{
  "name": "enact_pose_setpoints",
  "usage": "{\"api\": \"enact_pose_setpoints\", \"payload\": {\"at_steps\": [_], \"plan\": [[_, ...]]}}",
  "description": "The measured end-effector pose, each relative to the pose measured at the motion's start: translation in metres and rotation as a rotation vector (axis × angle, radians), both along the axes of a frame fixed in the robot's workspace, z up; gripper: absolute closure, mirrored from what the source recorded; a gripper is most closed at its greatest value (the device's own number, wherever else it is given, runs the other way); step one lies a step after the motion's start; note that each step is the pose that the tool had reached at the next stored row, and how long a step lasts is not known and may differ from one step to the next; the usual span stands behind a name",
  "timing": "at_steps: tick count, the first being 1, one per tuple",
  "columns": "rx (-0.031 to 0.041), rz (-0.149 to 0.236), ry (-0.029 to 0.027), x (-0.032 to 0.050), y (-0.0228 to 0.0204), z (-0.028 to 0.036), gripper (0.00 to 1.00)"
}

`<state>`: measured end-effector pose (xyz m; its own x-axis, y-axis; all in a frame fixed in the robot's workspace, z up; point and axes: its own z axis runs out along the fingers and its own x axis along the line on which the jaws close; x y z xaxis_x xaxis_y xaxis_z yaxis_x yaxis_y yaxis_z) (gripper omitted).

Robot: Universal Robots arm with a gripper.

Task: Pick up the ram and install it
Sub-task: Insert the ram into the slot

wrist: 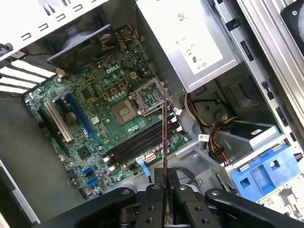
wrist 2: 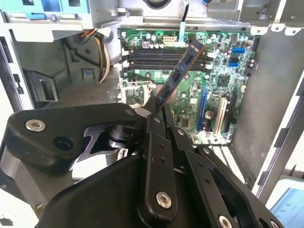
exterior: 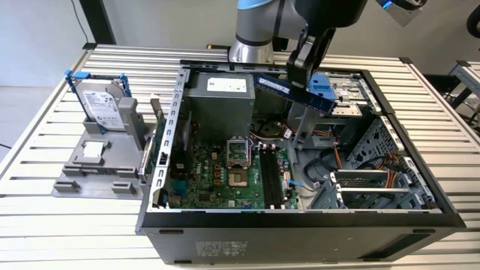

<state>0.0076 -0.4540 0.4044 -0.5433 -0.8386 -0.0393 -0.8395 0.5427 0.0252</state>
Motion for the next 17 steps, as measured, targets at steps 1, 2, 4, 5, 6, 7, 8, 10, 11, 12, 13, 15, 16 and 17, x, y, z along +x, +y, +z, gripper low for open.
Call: {"api": "enact_pose_setpoints", "payload": {"at_steps": [1,2,4,5,6,7,8,10,11,12,13,15,16,17], "plan": [[0.0000,-0.011,0.0000,0.0000,0.0000,0.0000,1.00],[0.0000,-0.021,0.0000,0.0000,0.0000,0.0000,1.00],[0.0001,-0.043,0.0000,0.0000,0.0000,0.0000,1.00],[0.0000,-0.054,0.0000,0.0000,0.0000,0.0000,1.00],[0.0000,-0.065,0.0000,0.0000,0.0000,0.0000,1.00],[0.0001,-0.076,0.0000,0.0000,0.0000,0.0000,1.00],[0.0001,-0.086,0.0000,0.0000,0.0000,0.0000,1.00],[0.0001,-0.109,0.0000,0.0000,0.0000,0.0000,1.00],[0.0001,-0.120,0.0000,0.0000,0.0000,0.0000,1.00],[0.0001,-0.130,0.0000,0.0000,0.0000,0.0000,1.00],[0.0001,-0.141,0.0000,0.0000,0.0000,0.0000,1.00],[-0.0001,-0.163,0.0000,0.0000,0.0000,0.0000,1.00],[0.0000,-0.174,0.0000,0.0000,0.0000,0.0000,1.00],[0.0000,-0.186,0.0000,0.0000,0.0000,0.0000,1.00]]}}
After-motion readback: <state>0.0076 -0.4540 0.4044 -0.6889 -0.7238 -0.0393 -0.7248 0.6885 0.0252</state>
